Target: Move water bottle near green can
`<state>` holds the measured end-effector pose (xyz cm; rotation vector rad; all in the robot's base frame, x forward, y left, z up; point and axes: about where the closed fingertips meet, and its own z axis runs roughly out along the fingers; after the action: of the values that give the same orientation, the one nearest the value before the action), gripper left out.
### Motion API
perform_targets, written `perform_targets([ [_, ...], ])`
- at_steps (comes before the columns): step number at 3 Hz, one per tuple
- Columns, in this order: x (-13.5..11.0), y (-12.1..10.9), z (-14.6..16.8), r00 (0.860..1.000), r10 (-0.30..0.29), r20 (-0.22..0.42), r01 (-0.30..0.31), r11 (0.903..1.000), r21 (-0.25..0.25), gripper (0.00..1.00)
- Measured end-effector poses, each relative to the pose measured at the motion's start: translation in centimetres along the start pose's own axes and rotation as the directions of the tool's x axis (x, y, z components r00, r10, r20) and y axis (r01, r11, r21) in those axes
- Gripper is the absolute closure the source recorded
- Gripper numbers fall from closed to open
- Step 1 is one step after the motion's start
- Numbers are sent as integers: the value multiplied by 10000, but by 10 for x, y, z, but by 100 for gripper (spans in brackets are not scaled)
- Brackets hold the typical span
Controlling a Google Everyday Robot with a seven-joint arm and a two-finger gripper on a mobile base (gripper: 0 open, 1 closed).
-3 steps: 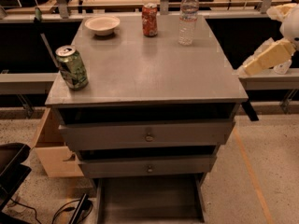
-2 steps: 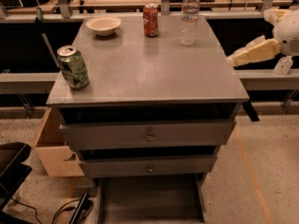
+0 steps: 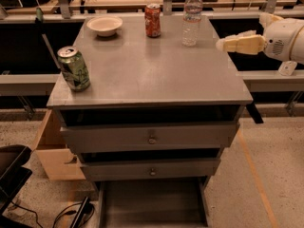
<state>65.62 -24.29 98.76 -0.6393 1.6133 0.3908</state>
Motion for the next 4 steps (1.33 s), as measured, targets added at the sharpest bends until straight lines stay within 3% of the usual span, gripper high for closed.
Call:
perform_targets([
  [2,-2,-7,18,9998,-60,204,58,9999,111,0],
  [4,-2,-44,91,9967,-40,814,32,10000,94,0],
])
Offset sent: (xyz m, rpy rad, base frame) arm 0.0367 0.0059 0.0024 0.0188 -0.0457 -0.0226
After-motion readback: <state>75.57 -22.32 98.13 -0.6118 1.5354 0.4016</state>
